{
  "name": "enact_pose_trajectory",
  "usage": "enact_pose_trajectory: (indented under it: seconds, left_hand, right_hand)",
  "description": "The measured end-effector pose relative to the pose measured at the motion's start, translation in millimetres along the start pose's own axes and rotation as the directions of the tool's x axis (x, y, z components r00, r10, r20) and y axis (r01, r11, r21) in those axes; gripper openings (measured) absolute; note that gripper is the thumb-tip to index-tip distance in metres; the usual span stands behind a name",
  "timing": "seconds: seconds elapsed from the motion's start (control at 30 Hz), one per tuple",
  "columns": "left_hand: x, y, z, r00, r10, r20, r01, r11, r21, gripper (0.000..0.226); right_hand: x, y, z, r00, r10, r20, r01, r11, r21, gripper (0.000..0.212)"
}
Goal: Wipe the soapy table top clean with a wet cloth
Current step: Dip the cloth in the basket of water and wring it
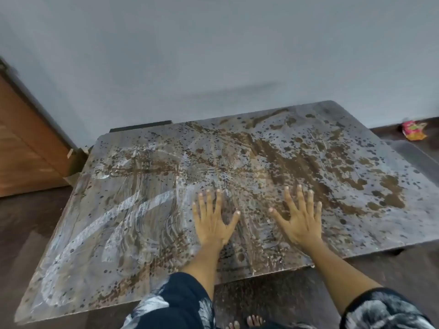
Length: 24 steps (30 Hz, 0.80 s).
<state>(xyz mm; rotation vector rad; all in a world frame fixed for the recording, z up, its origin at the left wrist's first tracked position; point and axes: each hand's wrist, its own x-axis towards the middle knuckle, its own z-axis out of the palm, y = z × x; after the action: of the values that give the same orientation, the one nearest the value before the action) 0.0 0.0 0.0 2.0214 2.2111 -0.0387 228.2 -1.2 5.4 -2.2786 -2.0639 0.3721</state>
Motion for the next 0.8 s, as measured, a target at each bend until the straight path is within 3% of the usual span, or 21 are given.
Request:
enact_pose_trajectory:
  seconds: [0.13, 0.43, 0.8]
  left_hand:
    - [0.9, 27.7, 8.0, 0.995, 0.100, 0.020, -0.100, 0.995, -0.004, 0.092]
    - [9.9, 121.6, 4.4, 0.949, 0.316, 0.004, -0.316, 0.949, 0.017, 0.081]
    - [27.2, 315.8, 14.7, 0.884, 0.462, -0.070, -0.463, 0.886, 0.014, 0.084]
  right_hand:
    - [-16.2, 25.2, 1.6, 0.992, 0.115, -0.058, -0.114, 0.993, 0.017, 0.091]
    - [-32.0, 97.5, -17.9, 0.952, 0.287, -0.107, -0.279, 0.957, 0.084, 0.088]
    - [-12.0, 262.0, -58.4, 0.901, 0.407, -0.152, -0.392, 0.912, 0.118, 0.088]
